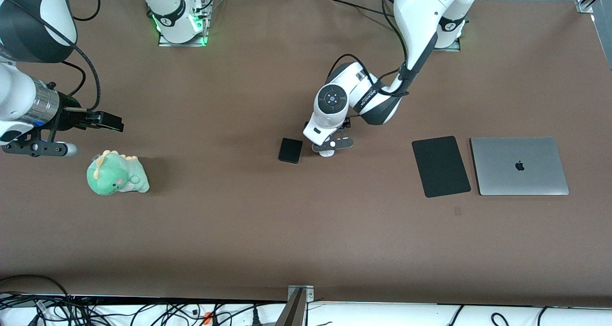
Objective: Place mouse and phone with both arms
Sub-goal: 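Move the left gripper over the white mouse and lower it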
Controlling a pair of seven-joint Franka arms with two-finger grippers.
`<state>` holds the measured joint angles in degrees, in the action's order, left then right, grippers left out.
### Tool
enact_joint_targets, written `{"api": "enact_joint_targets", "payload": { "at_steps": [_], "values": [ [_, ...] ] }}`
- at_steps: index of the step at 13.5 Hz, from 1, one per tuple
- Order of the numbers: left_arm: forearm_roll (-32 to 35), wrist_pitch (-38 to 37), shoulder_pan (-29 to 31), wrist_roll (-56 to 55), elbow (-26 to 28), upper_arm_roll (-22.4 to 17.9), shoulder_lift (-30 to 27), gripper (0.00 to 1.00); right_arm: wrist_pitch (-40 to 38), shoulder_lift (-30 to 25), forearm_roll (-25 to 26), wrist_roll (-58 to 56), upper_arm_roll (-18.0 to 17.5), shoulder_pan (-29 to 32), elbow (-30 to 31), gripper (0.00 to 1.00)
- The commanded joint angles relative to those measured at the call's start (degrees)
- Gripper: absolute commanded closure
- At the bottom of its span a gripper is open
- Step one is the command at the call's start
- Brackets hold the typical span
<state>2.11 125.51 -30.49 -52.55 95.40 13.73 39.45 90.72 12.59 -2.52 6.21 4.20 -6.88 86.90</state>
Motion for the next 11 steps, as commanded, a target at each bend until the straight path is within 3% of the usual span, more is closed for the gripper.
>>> {"api": "enact_joint_targets", "payload": {
  "at_steps": [1,7,11],
  "values": [
    [2.54,2.79,-0.97,-1.58,-1.18,-0.72,1.85,0.00,-0.63,-0.46,0.94,-0.14,-0.15,0.03,0.29,0.00],
    [2.37,5.17,-0.97,-2.11,-1.44,-0.72,3.88,0.00,-2.48,-0.20,0.94,0.65,-0.07,0.12,0.29,0.00],
    [2.37,6.32,-0.97,-2.03,-2.23,-0.72,5.11,0.23,-2.39,-0.20,1.03,0.65,-0.07,0.12,0.29,0.00]
  ]
}}
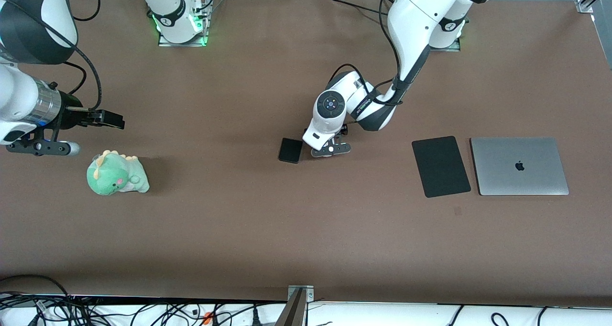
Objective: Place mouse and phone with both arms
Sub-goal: 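Grasp the white mouse with the left gripper and lift it, then carry the mouse over the black pad while the right gripper reaches the phone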
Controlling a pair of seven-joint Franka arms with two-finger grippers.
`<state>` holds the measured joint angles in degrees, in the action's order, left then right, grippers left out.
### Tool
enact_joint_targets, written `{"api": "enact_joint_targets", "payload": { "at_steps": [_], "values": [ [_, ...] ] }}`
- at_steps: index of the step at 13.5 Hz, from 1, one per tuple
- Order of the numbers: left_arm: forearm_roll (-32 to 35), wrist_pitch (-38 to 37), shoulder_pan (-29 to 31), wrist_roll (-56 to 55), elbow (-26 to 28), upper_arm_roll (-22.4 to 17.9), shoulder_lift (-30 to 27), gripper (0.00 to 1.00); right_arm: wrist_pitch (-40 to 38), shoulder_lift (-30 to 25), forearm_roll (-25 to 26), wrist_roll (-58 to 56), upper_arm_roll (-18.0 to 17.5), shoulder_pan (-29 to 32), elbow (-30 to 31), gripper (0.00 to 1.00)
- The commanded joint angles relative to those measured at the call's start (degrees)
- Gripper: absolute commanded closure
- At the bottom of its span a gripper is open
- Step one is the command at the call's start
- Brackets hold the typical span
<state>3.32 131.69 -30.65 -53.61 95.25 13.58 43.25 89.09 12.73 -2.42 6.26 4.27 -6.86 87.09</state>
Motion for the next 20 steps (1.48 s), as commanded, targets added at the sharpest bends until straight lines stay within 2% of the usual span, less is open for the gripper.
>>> {"api": "enact_joint_targets", "payload": {
  "at_steps": [1,2,3,4,6,9,12,15,20],
  "values": [
    [1.16,0.15,-0.81,-0.97,-2.17,-0.57,1.39,0.37,-0.84,-0.33,0.93,0.68,-0.14,0.10,0.10,0.00],
    [1.25,0.15,-0.72,-0.89,-2.26,-0.57,1.31,0.57,-0.84,-0.33,0.93,0.68,-0.14,0.10,0.10,0.00],
    [1.34,0.06,-0.46,-0.80,-2.26,-0.57,0.96,0.80,-0.84,-0.33,0.93,0.77,-0.14,0.10,0.36,0.00],
    [1.34,-0.37,0.06,-0.45,-2.26,-0.57,0.52,0.95,-0.84,-0.33,0.93,0.77,-0.14,0.10,0.53,0.00],
    [1.34,-2.65,1.90,-0.45,-2.17,-0.92,-2.11,0.98,-0.84,-0.33,0.93,0.25,-0.14,0.10,0.62,0.00],
    [1.42,-10.98,6.55,0.43,-1.91,-0.92,-7.64,0.99,-0.76,-0.33,0.93,-0.02,-0.14,0.10,0.54,0.00],
    [1.43,-20.21,11.91,6.12,-1.47,-0.84,-11.60,1.00,-0.23,-0.33,0.84,0.59,-0.14,-0.08,0.54,0.00],
    [1.60,-25.58,17.45,12.89,-0.77,-1.01,-13.54,1.00,1.17,0.19,0.05,2.60,-0.23,-2.18,0.45,0.00],
    [5.46,-25.78,26.15,19.93,2.05,-0.92,-13.72,1.00,6.70,2.47,-0.56,14.89,-0.23,-9.91,0.27,0.00]
  ]
}}
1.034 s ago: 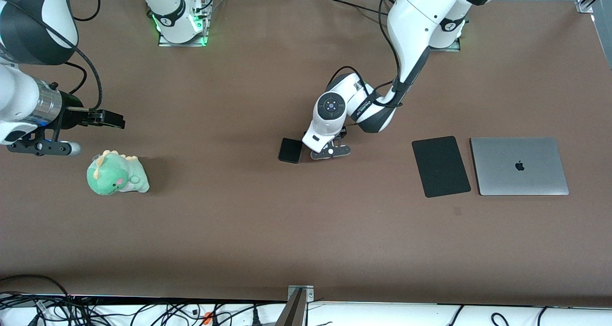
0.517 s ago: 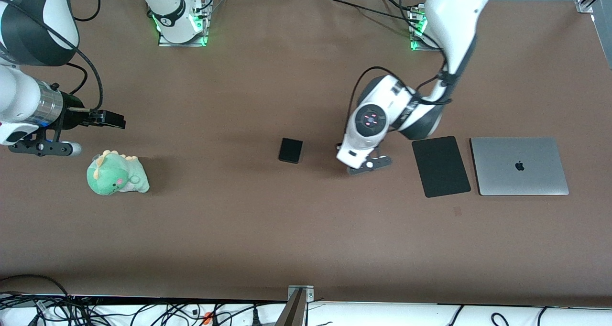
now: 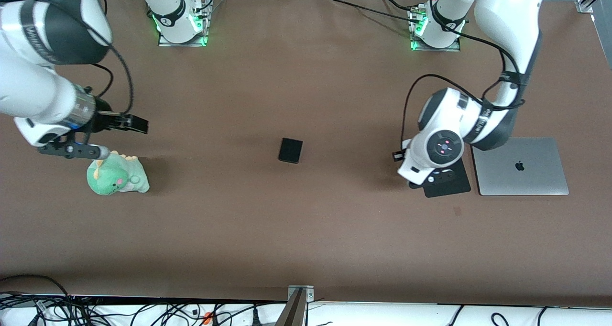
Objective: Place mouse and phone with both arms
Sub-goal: 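Carry the mouse over the black pad while the right gripper reaches the phone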
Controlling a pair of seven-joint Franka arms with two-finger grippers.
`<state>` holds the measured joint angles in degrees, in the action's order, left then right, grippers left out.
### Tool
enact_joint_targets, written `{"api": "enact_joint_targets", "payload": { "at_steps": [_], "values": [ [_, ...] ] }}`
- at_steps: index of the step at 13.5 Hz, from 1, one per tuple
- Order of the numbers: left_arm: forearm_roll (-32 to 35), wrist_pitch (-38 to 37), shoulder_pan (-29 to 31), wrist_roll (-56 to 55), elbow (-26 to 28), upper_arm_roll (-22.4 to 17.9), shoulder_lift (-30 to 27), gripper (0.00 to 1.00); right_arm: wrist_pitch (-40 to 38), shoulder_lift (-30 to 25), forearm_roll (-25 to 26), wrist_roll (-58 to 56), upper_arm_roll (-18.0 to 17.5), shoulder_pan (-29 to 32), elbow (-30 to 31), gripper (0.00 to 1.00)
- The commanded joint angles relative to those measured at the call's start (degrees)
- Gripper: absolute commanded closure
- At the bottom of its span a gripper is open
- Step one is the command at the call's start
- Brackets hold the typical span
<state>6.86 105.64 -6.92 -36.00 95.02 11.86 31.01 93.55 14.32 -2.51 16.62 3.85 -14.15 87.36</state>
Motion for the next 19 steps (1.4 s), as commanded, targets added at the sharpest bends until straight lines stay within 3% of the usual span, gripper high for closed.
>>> {"api": "enact_joint_targets", "payload": {
  "at_steps": [1,6,11,19],
  "values": [
    [2.19,0.44,3.92,2.77,2.88,0.89,-1.40,1.00,3.73,2.28,-1.35,7.61,0.20,-4.55,-0.08,0.00],
    [3.76,8.96,7.71,2.95,8.33,0.80,-0.61,0.99,14.36,9.31,-1.80,19.93,0.20,-13.78,-0.17,0.00],
    [5.70,11.25,9.82,3.30,8.95,0.89,2.02,0.99,26.58,17.49,-1.80,26.09,0.20,-21.78,-0.08,0.00],
    [5.88,13.10,11.76,10.24,9.04,0.89,4.05,0.84,38.36,26.72,-1.01,30.14,0.37,-28.47,0.88,0.00]
  ]
}}
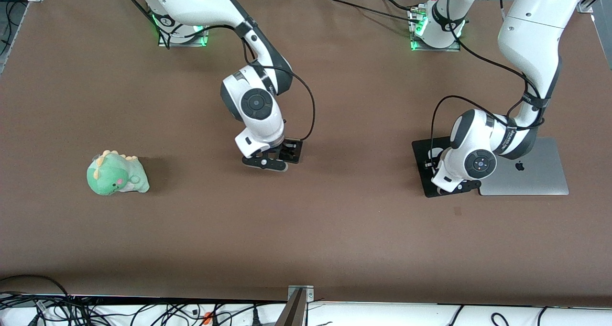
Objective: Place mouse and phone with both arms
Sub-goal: 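Carry the mouse over the black pad while the right gripper reaches the phone, then lower the mouse onto the pad while the right gripper grasps the phone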
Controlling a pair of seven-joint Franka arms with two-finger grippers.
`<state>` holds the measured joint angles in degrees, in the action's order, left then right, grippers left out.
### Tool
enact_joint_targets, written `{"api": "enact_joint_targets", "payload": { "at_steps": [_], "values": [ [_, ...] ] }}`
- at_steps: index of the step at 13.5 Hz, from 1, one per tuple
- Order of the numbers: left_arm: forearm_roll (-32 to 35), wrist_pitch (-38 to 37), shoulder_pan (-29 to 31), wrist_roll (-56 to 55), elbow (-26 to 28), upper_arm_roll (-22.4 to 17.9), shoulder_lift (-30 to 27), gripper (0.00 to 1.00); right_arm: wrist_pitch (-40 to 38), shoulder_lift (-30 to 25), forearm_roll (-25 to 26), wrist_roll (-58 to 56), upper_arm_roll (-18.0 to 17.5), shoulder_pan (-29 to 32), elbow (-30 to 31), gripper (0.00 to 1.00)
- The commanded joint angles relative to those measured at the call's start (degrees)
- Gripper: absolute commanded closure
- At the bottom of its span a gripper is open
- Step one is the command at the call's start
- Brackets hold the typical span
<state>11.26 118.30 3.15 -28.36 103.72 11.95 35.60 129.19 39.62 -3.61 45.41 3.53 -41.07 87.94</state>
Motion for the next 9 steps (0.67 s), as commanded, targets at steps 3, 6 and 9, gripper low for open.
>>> {"api": "enact_joint_targets", "payload": {
  "at_steps": [3,6,9],
  "values": [
    [1.31,0.44,1.69,2.52,0.34,0.80,-0.53,0.77,7.73,3.88,0.27,4.59,0.95,-3.22,0.92,0.00],
    [1.13,0.44,1.77,2.52,0.43,0.80,-0.45,0.65,9.50,5.12,1.40,4.60,0.95,-3.49,1.27,0.00],
    [1.13,0.35,1.95,2.26,0.25,0.80,-0.62,0.00,12.04,5.47,2.55,4.60,1.04,-4.02,3.29,0.00]
  ]
}}
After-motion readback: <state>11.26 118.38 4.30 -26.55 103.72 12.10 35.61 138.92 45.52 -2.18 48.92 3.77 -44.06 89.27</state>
